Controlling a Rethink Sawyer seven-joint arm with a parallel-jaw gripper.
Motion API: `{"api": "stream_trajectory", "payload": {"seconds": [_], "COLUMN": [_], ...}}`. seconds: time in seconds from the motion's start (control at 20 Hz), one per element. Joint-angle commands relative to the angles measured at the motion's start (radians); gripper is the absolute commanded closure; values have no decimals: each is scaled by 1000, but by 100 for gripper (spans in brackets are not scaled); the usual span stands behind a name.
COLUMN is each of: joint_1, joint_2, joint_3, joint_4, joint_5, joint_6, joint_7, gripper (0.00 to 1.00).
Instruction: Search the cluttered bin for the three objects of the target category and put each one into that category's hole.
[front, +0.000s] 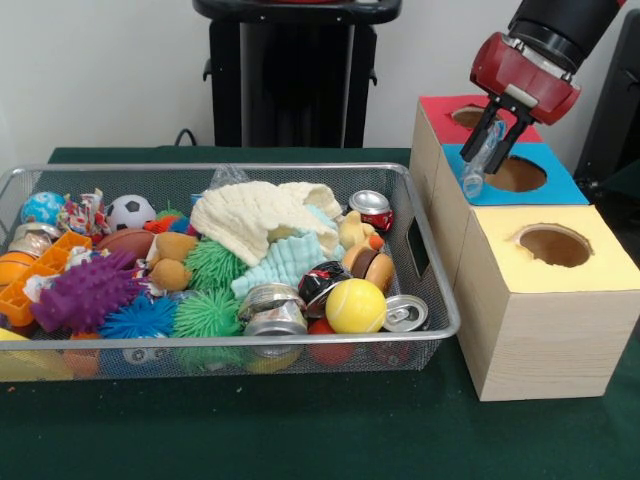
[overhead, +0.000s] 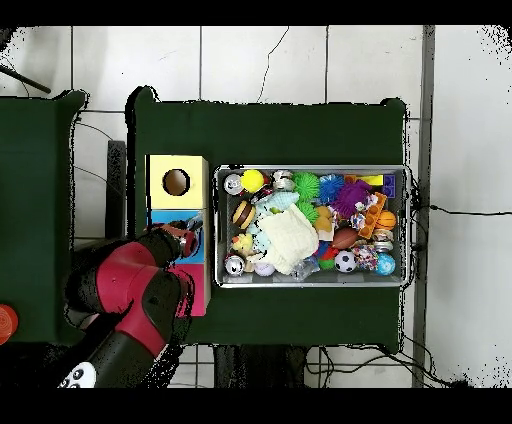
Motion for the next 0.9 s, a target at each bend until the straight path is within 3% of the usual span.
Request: {"api": "stream_trajectory", "payload": {"seconds": [0.05, 0.45, 0.9], "joint_1": [-5, 1, -8], "joint_2": [45, 57, 20], "joint_3": [123, 102, 101], "joint_4": [12, -33, -40], "joint_5": [15, 30, 22], "joint_6": [20, 66, 126], "joint_7": [227, 242, 220], "gripper": [100, 100, 100]}}
